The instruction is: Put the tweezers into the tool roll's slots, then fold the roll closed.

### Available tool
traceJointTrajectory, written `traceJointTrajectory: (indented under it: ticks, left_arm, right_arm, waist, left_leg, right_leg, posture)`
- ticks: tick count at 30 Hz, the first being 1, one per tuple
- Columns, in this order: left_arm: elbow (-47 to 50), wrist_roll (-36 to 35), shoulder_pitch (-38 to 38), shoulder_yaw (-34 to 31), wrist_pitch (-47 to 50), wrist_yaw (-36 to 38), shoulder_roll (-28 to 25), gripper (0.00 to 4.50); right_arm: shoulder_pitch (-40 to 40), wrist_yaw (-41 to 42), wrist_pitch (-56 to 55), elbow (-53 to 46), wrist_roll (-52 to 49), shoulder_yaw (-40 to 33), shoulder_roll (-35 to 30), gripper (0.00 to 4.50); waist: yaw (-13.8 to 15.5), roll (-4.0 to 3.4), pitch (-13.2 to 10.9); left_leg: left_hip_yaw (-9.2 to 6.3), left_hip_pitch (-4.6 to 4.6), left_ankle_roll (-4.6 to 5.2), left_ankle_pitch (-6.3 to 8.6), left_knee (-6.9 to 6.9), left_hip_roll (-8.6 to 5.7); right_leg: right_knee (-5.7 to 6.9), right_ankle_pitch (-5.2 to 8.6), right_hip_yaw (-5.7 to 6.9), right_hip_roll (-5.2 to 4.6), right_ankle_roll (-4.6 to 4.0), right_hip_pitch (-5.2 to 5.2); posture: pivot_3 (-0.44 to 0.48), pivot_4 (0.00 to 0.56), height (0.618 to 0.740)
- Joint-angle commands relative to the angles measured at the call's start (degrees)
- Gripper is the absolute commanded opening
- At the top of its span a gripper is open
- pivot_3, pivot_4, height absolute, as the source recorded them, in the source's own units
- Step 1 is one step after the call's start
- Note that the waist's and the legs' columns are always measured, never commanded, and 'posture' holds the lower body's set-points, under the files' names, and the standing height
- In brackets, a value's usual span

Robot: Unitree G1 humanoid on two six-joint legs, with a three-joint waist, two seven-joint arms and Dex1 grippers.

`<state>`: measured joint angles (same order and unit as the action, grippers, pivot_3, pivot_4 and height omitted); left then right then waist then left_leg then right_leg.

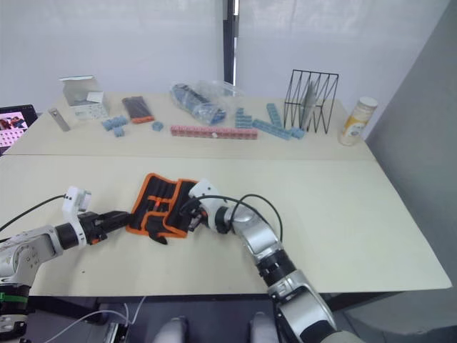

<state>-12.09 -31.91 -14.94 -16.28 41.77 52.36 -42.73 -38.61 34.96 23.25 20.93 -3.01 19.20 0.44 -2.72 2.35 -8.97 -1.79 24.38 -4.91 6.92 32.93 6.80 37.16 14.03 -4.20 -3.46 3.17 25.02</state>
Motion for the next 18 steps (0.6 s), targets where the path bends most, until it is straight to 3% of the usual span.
traceJointTrajectory:
  ticks: [1, 4, 13, 18]
  left_arm:
    - [1.9, -2.3, -0.9, -1.1, 0.9, 1.2, 0.3, 1.07]
    - [2.0, -3.2, -1.1, -1.7, 1.3, 1.7, -0.1, 0.03]
    - [1.0, -3.9, -3.4, -3.4, 0.6, 3.8, -2.6, 0.03]
    - [8.0, -7.4, -4.5, -1.6, 2.8, 8.2, -4.3, 0.03]
  right_arm:
    - [-0.2, -0.7, 0.5, 2.3, 1.1, 0.4, 0.4, 0.0]
    - [-0.1, -0.9, 0.7, 2.8, 1.5, 0.5, 0.3, 0.0]
    - [0.7, -0.9, 1.1, 2.1, 2.3, 1.5, 0.1, 0.0]
    - [1.5, -1.9, 2.5, 1.2, 3.2, 2.4, 0.8, 0.0]
  waist:
    - [-0.1, 0.0, 0.0]
    - [0.0, 0.0, 0.0]
    - [-0.1, 0.0, 0.0]
    - [-0.3, 0.01, 0.0]
  left_leg:
    - [0.0, -0.01, 0.0, 0.0, 0.0, 0.0]
    - [0.0, -0.04, 0.0, 0.0, 0.0, 0.0]
    - [-0.01, -0.05, -0.01, 0.0, 0.0, 0.0]
    - [-0.01, -0.01, -0.01, 0.0, 0.0, 0.0]
  right_leg:
    - [0.01, 0.0, 0.0, 0.0, -0.01, 0.0]
    - [0.01, -0.01, 0.0, 0.0, -0.02, -0.02]
    - [0.01, -0.02, 0.0, 0.01, -0.04, -0.01]
    - [0.0, -0.02, 0.0, 0.01, -0.04, 0.0]
  posture:
    - [0.0, 0.15, 0.74]
    - [0.0, 0.15, 0.74]
    - [0.0, 0.15, 0.74]
    - [0.0, 0.15, 0.74]
